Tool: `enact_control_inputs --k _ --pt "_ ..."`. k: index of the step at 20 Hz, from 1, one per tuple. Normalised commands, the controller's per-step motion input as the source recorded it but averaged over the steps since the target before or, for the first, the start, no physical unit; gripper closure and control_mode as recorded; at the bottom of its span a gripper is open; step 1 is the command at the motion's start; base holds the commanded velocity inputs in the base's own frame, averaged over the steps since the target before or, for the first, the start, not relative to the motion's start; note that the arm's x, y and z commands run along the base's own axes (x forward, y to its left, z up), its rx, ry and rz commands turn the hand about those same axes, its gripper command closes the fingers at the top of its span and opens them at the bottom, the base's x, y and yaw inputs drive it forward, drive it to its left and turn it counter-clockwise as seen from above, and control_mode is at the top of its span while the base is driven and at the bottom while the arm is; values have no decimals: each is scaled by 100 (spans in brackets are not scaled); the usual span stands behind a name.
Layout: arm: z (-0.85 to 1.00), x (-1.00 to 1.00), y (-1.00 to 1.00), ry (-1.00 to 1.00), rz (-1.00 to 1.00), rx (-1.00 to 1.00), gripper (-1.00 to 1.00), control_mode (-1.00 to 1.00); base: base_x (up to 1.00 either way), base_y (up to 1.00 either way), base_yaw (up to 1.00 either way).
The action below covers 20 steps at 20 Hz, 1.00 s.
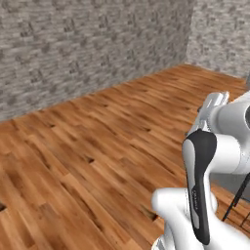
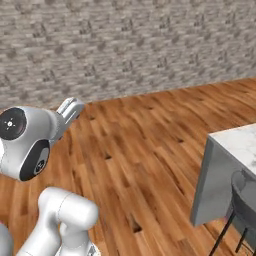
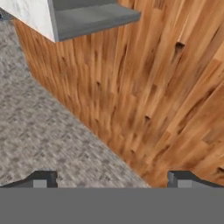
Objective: Retrieve the tupperware and aluminum foil from the cabinet and place them on the dining counter near the plate with shrimp and avocado to prepare for storing leftovers.
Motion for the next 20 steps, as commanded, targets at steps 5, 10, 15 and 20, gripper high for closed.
enact_control_inputs --k 5,10,15,20 --pt "0 0 0 0 0 0 -100 100 91 77 5" --pt "0 0 0 0 0 0 -100 100 83 35 -28" --pt "0 0 0 0 0 0 -100 100 88 24 -45" --pt "0 0 0 0 0 0 -100 100 84 6 -53"
